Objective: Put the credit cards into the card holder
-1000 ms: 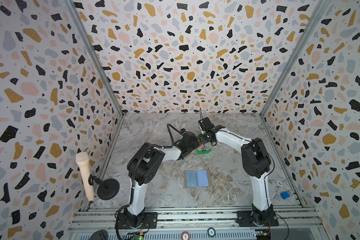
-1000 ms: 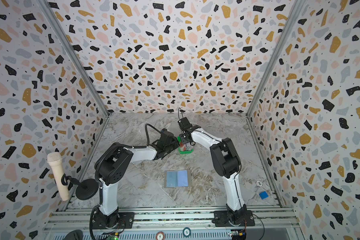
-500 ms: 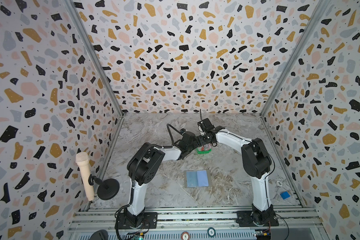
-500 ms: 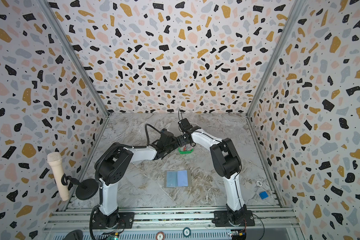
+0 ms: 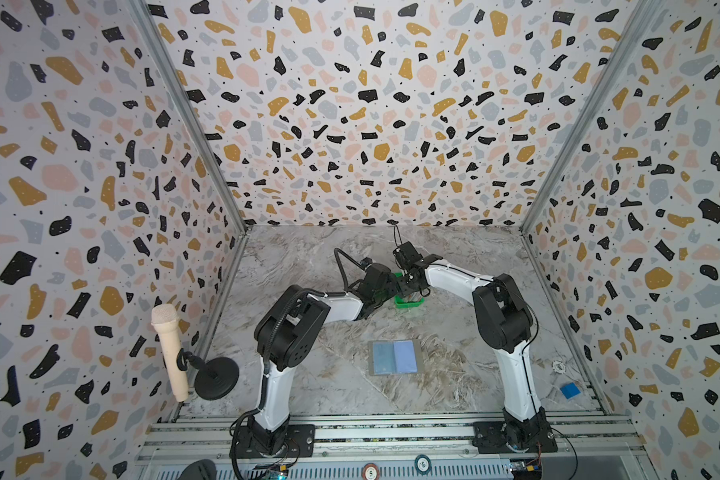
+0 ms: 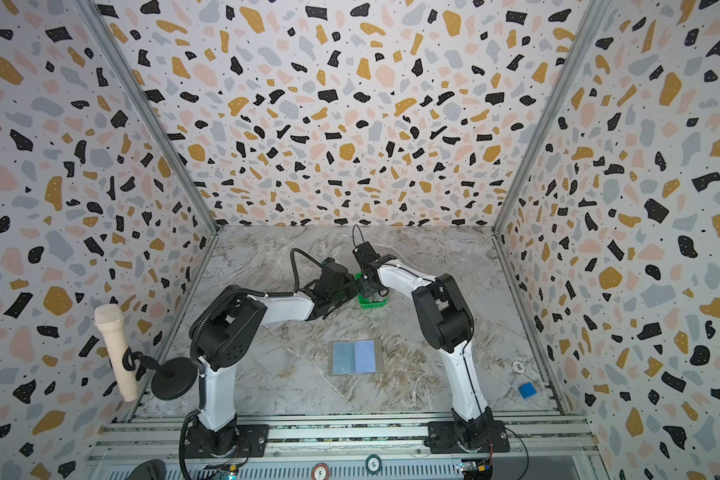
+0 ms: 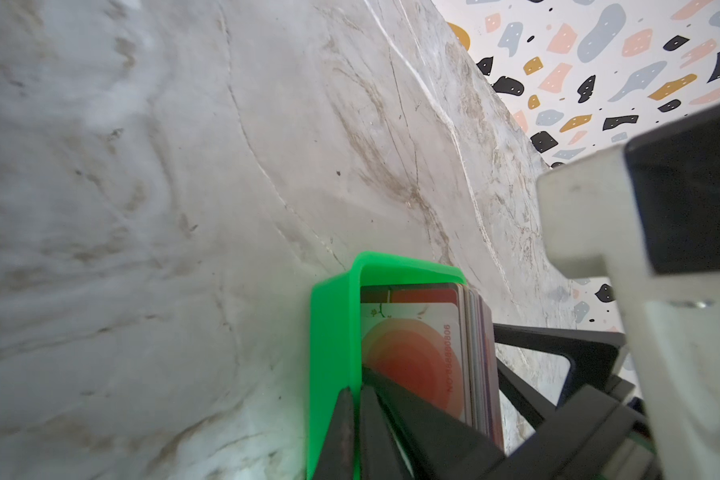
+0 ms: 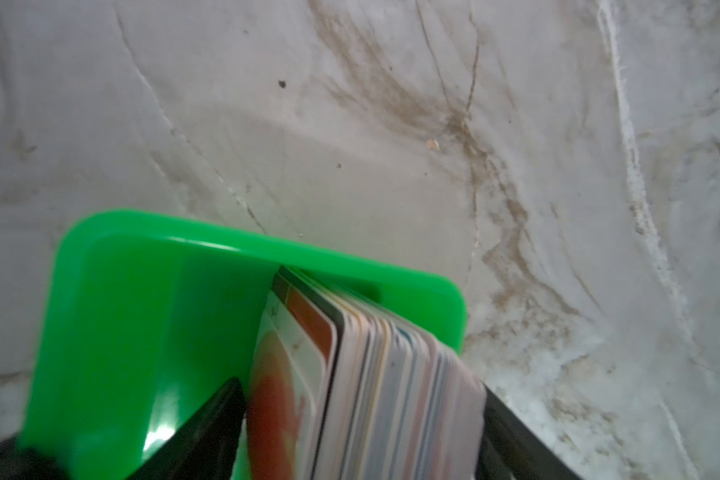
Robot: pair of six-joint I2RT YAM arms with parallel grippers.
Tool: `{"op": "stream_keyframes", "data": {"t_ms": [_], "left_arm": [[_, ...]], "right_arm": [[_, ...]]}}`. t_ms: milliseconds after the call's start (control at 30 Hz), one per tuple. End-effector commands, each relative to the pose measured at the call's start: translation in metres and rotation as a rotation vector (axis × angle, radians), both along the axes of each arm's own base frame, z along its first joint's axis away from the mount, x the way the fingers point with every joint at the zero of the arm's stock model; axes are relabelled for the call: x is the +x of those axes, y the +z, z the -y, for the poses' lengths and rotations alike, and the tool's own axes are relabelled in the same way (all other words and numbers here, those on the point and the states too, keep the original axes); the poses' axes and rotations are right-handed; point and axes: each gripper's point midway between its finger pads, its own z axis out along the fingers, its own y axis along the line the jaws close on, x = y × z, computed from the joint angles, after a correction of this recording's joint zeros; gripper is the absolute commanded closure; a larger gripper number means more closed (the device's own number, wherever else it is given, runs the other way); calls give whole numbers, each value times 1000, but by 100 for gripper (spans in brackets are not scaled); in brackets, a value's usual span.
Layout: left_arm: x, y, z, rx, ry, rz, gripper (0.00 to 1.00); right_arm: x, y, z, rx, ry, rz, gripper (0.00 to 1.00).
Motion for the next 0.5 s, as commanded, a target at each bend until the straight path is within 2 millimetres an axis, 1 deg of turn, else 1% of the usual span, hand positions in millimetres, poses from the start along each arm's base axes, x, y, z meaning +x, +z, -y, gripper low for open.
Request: {"op": "stream_keyframes", "data": {"t_ms": [0, 133, 300, 467], "left_arm": [[6, 22, 8, -46, -8, 50, 100], [5, 18, 9, -51, -8, 40, 100], [5, 16, 9, -52, -7, 35, 100], [5, 14, 9, -52, -5, 31, 100]], "right_arm": [[9, 34, 11, -48, -34, 69, 18], [9, 43, 12, -43, -38, 85, 20], [9, 44, 12, -46, -39, 87, 27], [10, 54, 11, -38, -38, 107, 28]]}}
